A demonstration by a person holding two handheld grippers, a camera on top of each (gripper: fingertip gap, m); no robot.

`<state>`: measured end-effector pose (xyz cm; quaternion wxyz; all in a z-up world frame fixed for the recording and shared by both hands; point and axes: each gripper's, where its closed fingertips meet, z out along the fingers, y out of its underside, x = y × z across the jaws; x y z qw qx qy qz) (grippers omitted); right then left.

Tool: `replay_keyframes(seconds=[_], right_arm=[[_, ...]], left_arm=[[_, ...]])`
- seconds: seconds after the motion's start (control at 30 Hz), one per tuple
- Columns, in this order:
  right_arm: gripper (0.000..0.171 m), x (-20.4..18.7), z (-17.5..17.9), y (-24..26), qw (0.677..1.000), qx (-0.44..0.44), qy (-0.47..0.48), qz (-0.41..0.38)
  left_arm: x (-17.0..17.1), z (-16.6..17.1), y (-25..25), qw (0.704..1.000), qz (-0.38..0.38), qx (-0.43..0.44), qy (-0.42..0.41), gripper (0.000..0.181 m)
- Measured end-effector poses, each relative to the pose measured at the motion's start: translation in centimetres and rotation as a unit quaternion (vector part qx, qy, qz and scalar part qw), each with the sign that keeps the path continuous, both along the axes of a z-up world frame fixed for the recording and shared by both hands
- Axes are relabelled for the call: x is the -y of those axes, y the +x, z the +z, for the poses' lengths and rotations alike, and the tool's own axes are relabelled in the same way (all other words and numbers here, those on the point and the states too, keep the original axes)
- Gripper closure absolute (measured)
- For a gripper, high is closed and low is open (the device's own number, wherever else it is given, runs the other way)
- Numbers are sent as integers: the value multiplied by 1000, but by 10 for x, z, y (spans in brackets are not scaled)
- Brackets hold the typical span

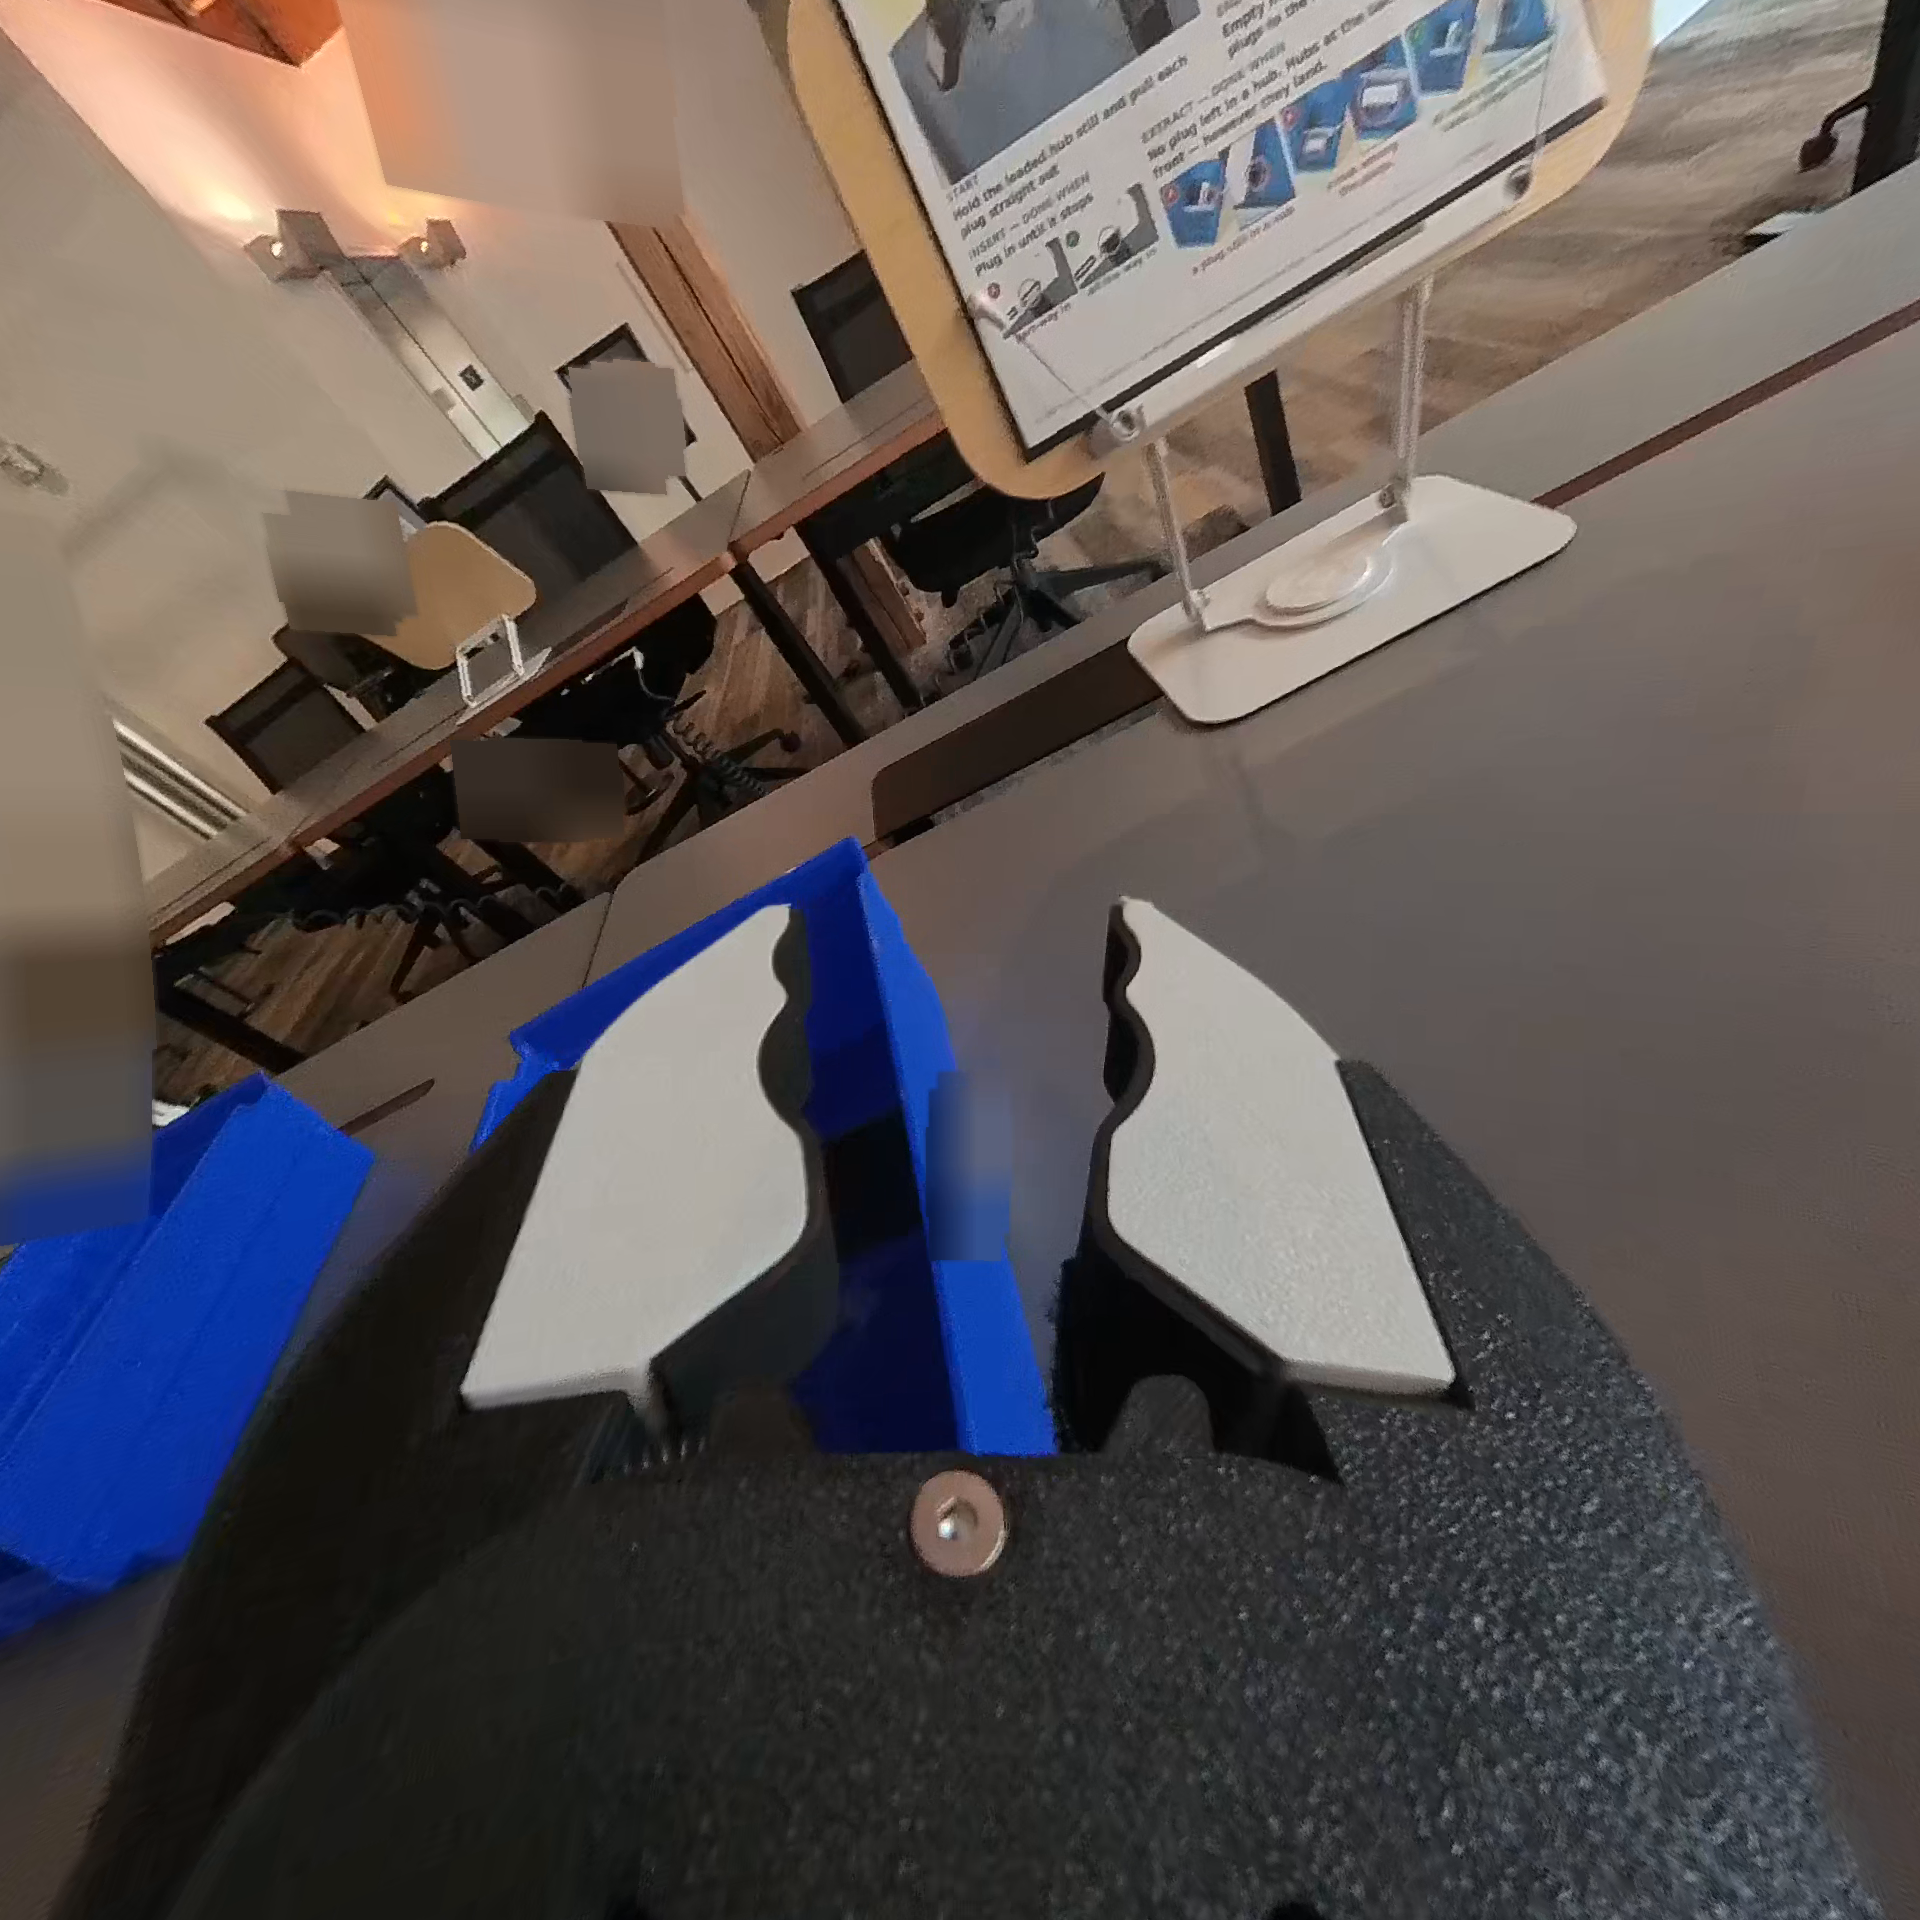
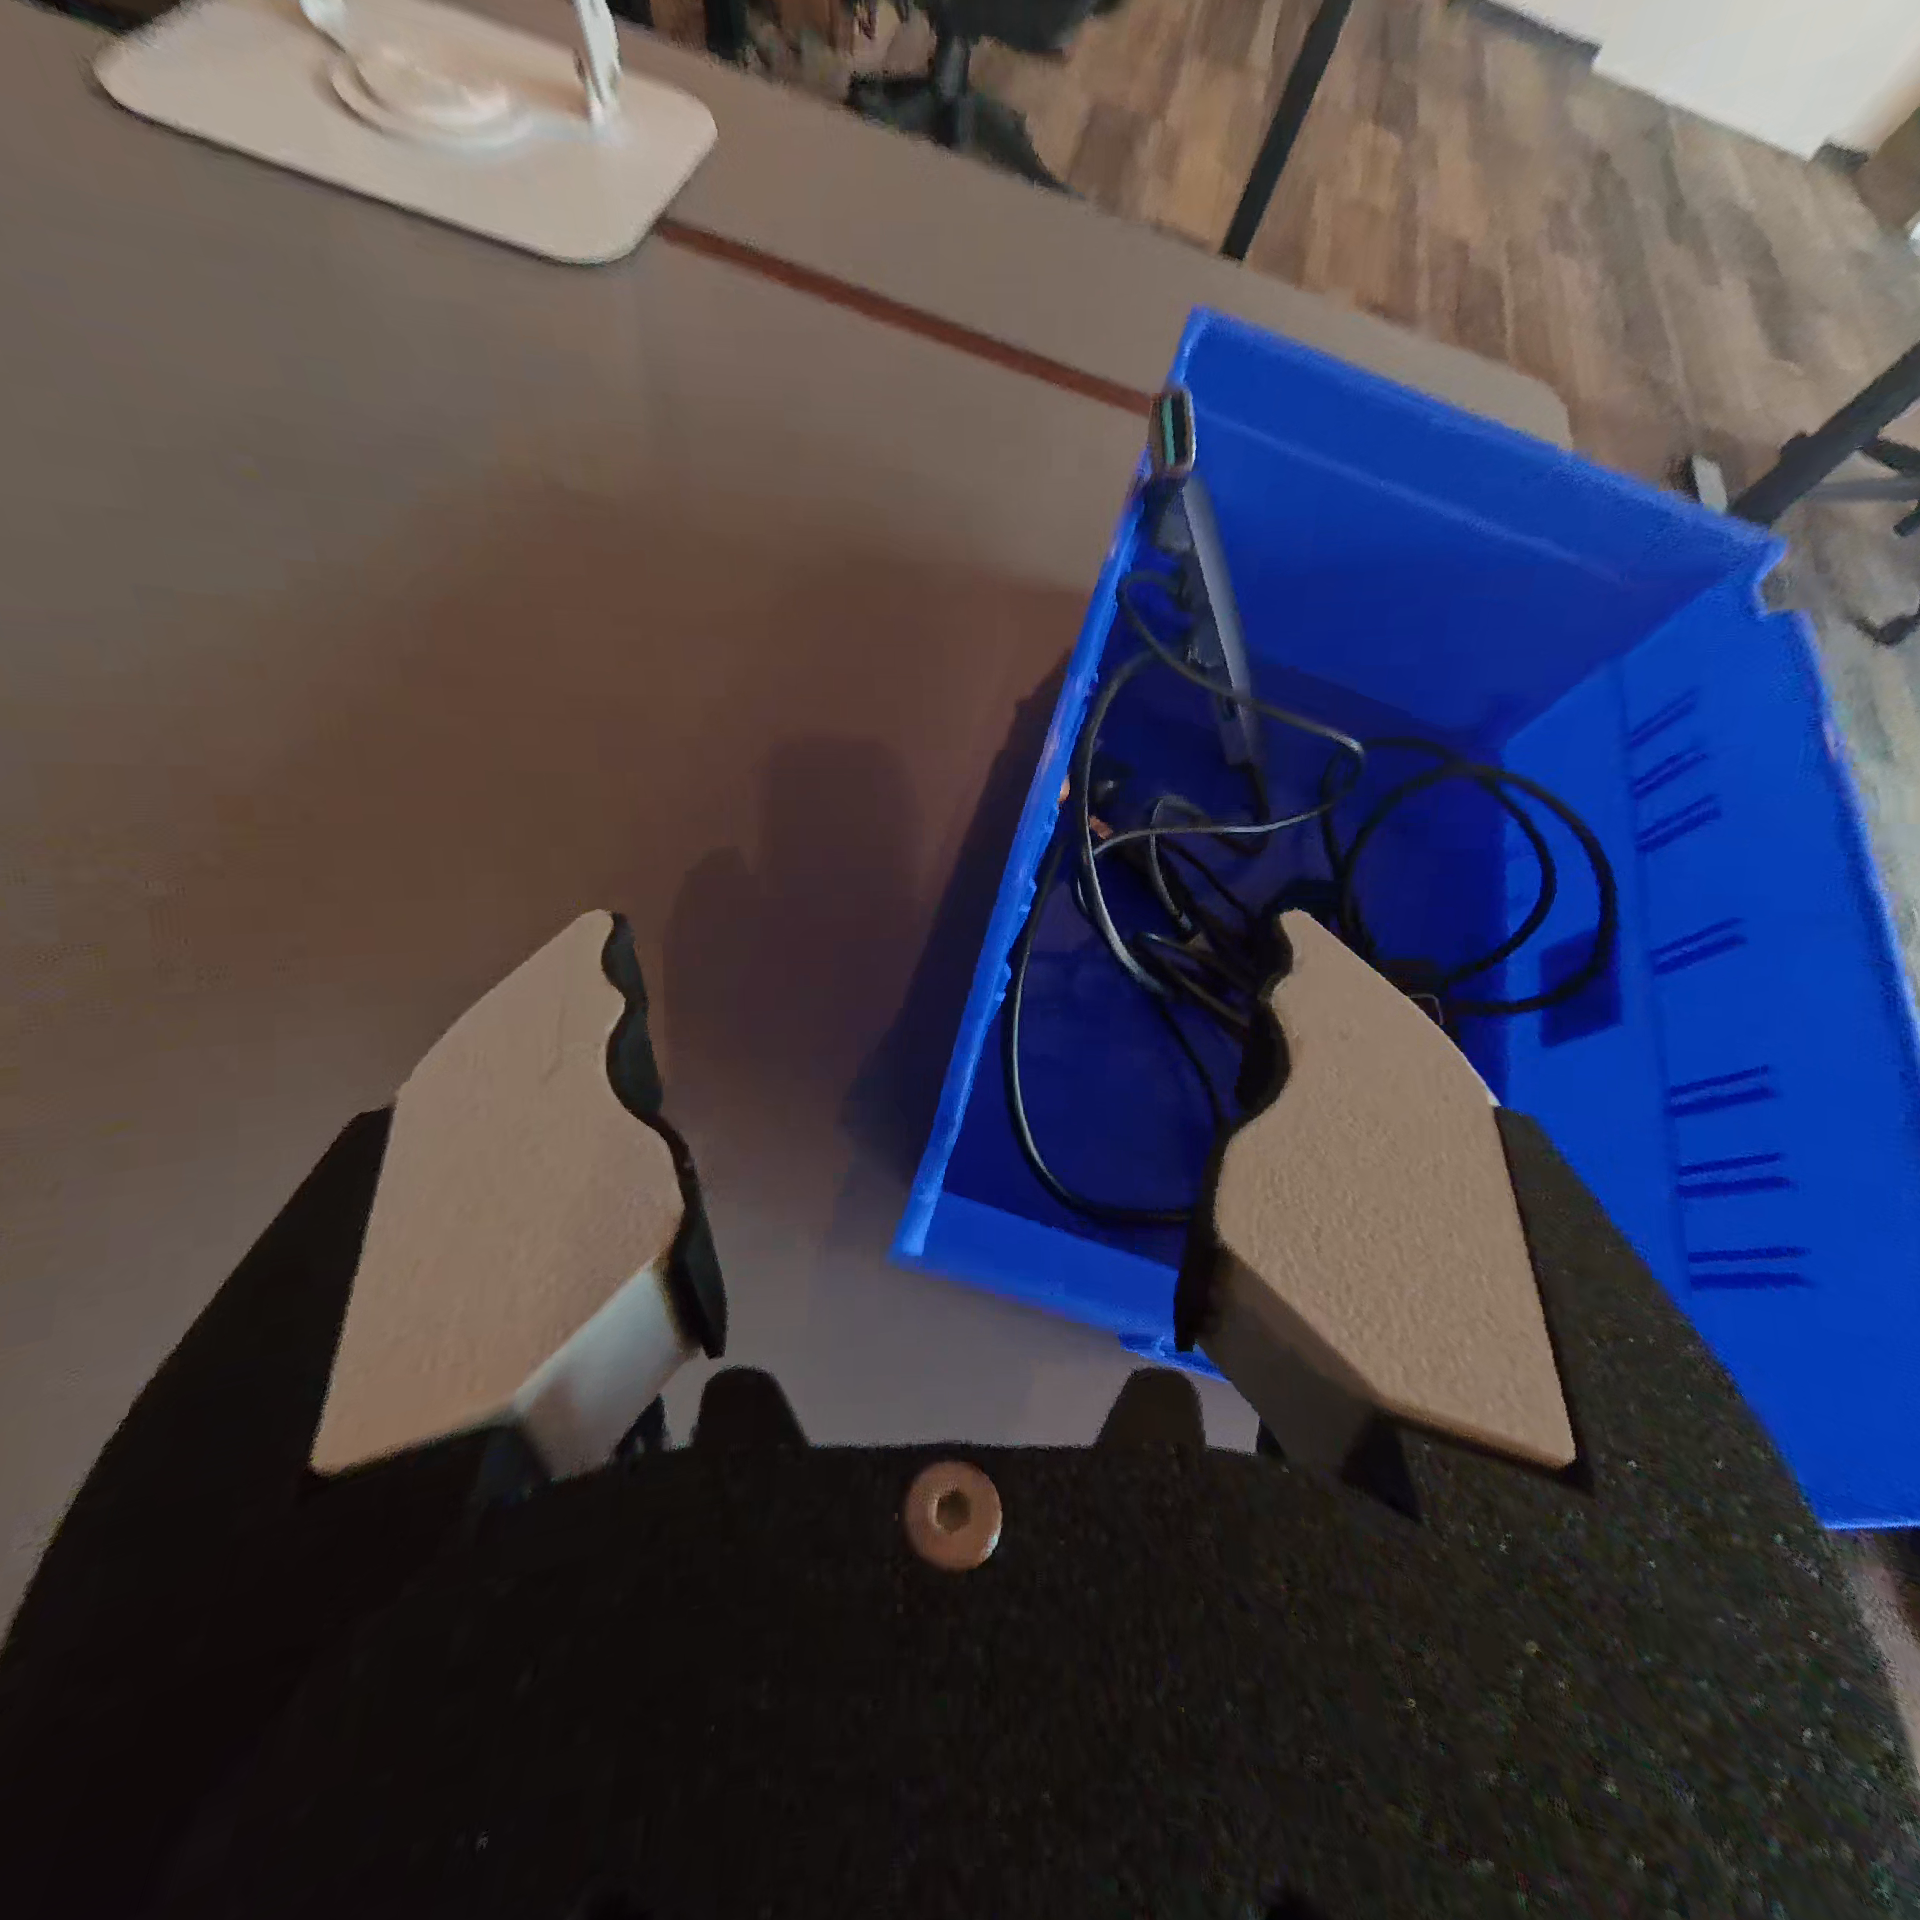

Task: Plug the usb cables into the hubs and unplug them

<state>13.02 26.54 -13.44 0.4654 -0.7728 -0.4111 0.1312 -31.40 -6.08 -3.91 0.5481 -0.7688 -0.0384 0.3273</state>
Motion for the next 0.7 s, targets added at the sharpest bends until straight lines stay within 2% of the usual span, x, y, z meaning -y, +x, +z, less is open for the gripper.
replay_keyframes(seconds=[0.23, 0.3, 0.4, 0.43, 0.5, 0.7], right_arm=[[76, -26, -45, 7, 996, 81, -17, -39], [95, -29, -49, 3, 996, 76, -22, -38], [152, -28, -54, -3, 996, 83, -25, -23], [161, -31, -53, -2, 995, 97, -10, -34], [164, -33, -53, -1, 989, 137, 12, -50], [159, -15, -55, -37, 991, 130, 3, -27]], left_arm=[[13, -4, -12, 1000, 28, 3, -1, 126], [15, -10, -11, 999, 27, 7, -17, 126], [21, -13, -12, 999, 37, -2, -34, 125], [24, -13, -12, 999, 38, -2, -35, 125], [28, -11, -11, 999, 38, -2, -34, 125], [35, -18, -11, 998, 45, 19, -48, 117]])
